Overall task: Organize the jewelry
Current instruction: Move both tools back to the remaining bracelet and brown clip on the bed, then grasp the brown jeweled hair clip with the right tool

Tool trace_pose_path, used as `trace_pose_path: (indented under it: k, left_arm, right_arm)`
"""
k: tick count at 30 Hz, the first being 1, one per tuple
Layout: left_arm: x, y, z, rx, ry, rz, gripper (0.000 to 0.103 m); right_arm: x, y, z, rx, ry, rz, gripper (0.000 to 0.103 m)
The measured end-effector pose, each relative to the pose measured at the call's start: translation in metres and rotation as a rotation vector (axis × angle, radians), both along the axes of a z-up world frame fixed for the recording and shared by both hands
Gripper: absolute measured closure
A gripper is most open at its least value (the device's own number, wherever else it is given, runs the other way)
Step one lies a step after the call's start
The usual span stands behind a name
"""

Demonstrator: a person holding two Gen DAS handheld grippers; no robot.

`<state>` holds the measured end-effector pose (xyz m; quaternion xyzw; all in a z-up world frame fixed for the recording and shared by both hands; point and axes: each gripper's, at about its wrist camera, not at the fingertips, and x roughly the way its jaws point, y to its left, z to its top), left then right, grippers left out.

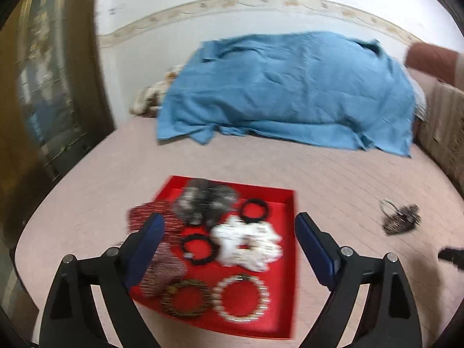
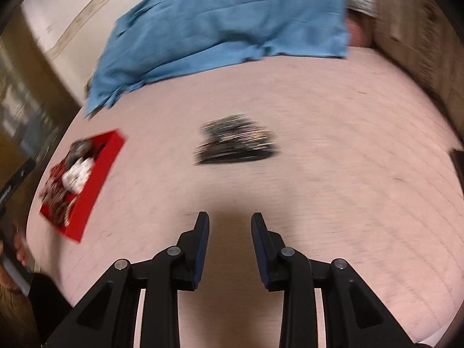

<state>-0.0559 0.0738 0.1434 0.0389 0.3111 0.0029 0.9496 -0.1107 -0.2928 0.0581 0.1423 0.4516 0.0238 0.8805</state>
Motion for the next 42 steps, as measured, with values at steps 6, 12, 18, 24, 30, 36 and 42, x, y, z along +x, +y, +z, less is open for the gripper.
trace_pose_path:
  k: [6,12,18,24,30,36,42]
  left_arm:
    - [0.017,-0.067,-0.013,-0.057,0.125,-0.188,0.013]
    - [0.044,-0.118,-0.033,-0.132,0.211,-0.28,0.013]
    - [0.072,-0.147,-0.06,-0.172,0.301,-0.289,0.013]
    - [0.089,-0.149,-0.074,-0.146,0.322,-0.242,0.013]
    - [0.097,-0.142,-0.074,-0.126,0.323,-0.237,0.013]
    - [0.108,-0.151,-0.08,-0.135,0.349,-0.248,0.013]
    - [0.119,-0.172,-0.082,-0.144,0.376,-0.284,0.013]
  right_arm:
    - [0.009,-0.04,-0.002,0.062,-0.04,-0.075,0.068]
    - [0.046,-0.055,-0.008,0.124,-0.044,-0.041,0.067]
    - [0.074,-0.053,-0.009,0.183,-0.081,0.003,0.067]
    - [0.127,-0.033,-0.01,0.165,-0.074,0.049,0.067]
    - [0.105,-0.008,-0.017,0.215,-0.006,0.244,0.067]
    - [0.05,-0.027,-0.017,0.253,-0.029,0.285,0.067]
    - [0.051,-0.064,-0.024,0.291,-0.065,0.132,0.067]
